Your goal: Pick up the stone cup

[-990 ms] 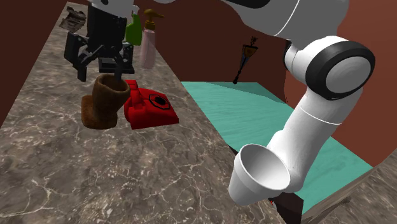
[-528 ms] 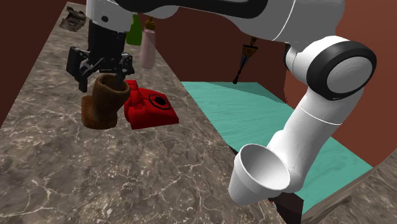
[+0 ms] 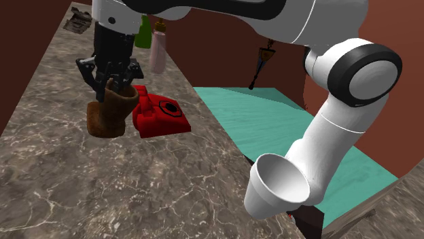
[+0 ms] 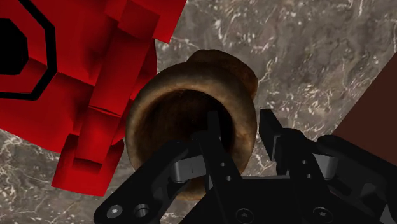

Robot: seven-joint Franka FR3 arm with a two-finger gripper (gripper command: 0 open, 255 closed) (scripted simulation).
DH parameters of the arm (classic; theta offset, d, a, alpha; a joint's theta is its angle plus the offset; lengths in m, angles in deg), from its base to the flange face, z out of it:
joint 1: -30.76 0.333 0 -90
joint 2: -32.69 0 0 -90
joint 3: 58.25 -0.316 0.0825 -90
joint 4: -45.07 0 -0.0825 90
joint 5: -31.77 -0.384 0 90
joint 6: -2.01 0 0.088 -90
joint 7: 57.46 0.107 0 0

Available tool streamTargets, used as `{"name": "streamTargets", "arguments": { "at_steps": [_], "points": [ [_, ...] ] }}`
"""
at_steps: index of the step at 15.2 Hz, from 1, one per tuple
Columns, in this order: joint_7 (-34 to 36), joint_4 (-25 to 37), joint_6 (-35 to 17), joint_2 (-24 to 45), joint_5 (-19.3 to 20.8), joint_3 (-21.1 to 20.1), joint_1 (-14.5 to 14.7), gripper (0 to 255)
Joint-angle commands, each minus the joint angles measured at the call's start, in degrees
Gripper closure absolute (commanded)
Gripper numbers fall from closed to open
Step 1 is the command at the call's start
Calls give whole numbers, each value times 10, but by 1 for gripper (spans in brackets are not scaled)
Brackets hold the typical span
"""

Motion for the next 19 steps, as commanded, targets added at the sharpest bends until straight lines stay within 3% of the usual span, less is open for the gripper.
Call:
{"name": "streamTargets", "arguments": {
  "at_steps": [1,19],
  "points": [
    [0,0,0,0,0,0,0,255],
    [25,157,125,32,15,-3,7,255]
  ]
}}
